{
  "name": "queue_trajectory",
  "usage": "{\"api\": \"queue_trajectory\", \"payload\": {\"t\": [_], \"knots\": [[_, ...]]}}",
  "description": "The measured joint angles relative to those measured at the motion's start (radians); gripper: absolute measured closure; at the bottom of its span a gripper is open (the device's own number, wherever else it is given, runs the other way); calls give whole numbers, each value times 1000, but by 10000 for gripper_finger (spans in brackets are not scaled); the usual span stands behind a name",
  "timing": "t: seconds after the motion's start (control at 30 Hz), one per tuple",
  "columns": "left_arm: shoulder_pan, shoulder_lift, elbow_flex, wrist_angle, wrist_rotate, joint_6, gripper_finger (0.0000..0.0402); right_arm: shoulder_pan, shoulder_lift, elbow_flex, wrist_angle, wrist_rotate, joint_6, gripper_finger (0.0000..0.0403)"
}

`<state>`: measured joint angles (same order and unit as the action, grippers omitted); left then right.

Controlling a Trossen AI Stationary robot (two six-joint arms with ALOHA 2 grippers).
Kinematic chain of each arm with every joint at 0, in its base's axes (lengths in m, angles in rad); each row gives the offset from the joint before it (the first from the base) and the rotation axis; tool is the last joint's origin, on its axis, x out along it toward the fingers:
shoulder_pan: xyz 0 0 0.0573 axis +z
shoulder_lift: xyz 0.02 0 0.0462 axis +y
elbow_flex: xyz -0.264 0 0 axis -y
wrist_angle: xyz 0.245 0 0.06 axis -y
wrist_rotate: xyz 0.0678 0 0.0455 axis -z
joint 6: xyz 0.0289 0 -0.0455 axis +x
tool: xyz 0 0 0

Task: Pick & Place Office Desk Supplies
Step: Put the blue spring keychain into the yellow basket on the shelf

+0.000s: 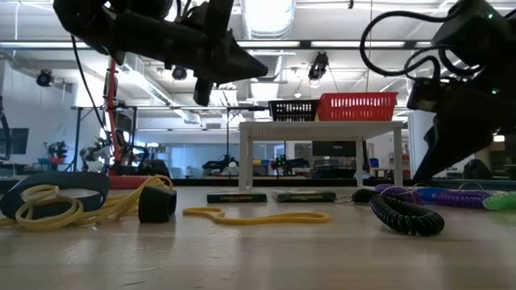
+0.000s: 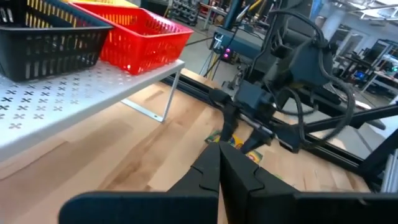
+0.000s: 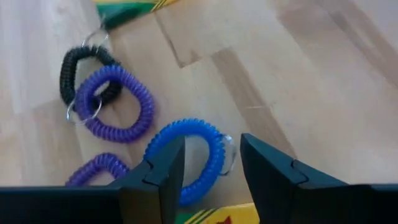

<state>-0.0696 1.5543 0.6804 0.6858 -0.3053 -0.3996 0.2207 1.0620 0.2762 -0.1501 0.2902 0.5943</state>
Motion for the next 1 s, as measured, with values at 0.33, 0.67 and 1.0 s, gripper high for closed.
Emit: {"api": "queue_trajectory", "payload": {"t": [0.33, 0.67, 1.0], "knots": [[0, 0, 0, -2, -46, 8, 396, 1, 130, 21, 16, 4, -45, 289], [0, 0, 1, -5, -46, 7, 396, 2, 197, 80, 8, 4, -94, 364], [1, 0, 1, -9, -46, 7, 396, 2, 59, 245, 1, -6, -242, 372]]}}
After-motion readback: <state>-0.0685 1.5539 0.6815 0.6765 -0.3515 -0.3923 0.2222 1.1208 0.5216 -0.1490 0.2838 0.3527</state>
